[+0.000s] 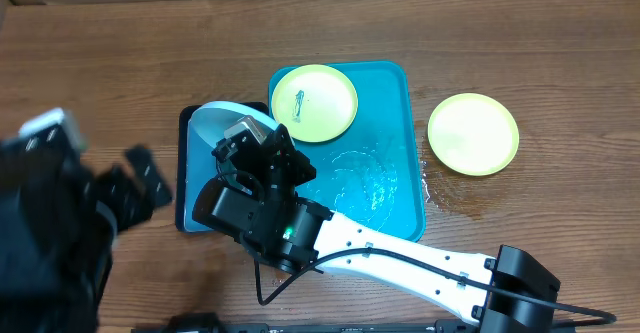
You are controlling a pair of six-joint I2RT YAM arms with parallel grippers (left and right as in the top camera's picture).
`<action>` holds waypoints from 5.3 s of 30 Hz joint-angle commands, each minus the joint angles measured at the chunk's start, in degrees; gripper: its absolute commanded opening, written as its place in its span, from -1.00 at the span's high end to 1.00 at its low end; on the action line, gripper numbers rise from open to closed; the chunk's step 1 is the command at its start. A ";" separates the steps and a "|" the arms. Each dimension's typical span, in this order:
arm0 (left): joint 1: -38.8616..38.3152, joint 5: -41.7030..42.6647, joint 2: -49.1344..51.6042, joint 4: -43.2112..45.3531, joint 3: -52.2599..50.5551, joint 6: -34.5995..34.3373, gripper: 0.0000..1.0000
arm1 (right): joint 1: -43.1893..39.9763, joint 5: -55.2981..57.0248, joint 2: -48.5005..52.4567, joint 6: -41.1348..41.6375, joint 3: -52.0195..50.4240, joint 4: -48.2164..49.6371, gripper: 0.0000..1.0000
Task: Clean dirty plates on tray and stack at the side
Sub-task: 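Lift the white plate with the right gripper and tilt it over the basin, then carry the white plate right and stack it on the yellow plate, then grasp the yellow plate rim with the right gripper and slide it down the tray, then grasp the sponge in the basin with the left gripper and wet it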
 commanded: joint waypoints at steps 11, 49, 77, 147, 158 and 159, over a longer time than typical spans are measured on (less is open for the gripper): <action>0.00 -5.33 -1.49 -2.84 0.52 -0.85 -0.99 | 0.07 1.77 -0.81 0.17 0.83 0.94 0.92; 0.00 -5.33 -1.44 -2.78 0.52 -0.85 -1.00 | -54.86 -102.36 -7.45 20.06 7.30 -7.08 0.92; 0.00 -5.33 -1.44 -2.82 0.52 -0.85 -1.00 | -80.21 -69.40 -2.58 12.59 -5.55 -28.00 0.09; -0.02 19.56 0.83 -0.42 -3.23 -0.68 -1.00 | -48.83 -81.24 -3.21 12.61 -26.29 -5.20 0.50; -0.20 19.65 13.16 5.57 -27.65 2.43 -0.77 | -48.92 -78.88 -14.43 8.13 -24.68 -10.73 0.41; -0.50 19.54 14.88 7.10 -29.16 2.51 -0.72 | -48.92 -78.88 -14.78 8.13 -24.68 -11.02 0.41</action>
